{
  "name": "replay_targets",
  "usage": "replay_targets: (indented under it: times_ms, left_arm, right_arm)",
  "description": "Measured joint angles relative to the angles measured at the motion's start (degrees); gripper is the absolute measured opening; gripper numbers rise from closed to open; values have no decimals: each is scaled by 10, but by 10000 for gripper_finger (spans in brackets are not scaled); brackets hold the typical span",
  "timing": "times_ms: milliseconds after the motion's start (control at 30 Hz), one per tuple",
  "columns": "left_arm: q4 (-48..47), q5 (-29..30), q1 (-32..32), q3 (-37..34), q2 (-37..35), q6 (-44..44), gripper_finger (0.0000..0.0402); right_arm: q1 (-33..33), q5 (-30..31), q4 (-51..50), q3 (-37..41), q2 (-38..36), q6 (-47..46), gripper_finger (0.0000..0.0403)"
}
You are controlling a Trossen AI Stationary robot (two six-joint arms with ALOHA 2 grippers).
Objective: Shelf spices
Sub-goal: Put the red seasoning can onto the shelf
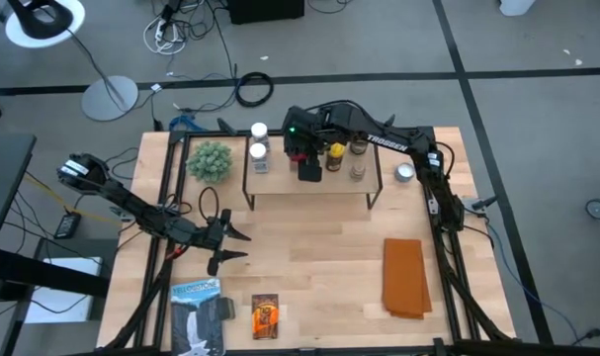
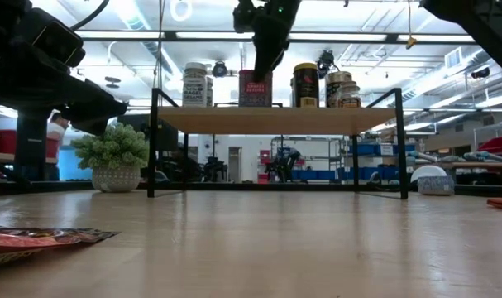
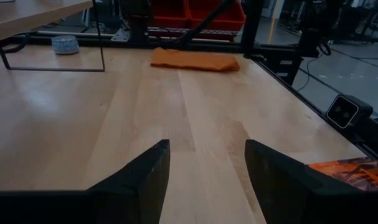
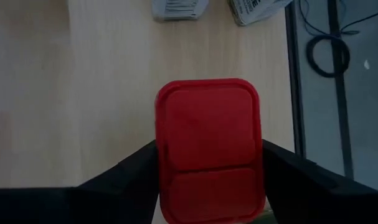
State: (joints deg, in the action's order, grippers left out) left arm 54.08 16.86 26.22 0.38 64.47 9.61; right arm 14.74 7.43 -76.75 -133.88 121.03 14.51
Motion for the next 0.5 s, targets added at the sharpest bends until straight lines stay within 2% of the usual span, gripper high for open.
replay_targets:
  times_ms: [333, 500]
  left_arm:
    - [0, 0, 0, 0, 0, 0, 214]
    - [0, 0, 0, 0, 0, 0, 214]
  right_arm:
    - [1, 1, 1, 3, 0, -5, 279]
    - [1, 39, 11, 3, -4, 7, 290]
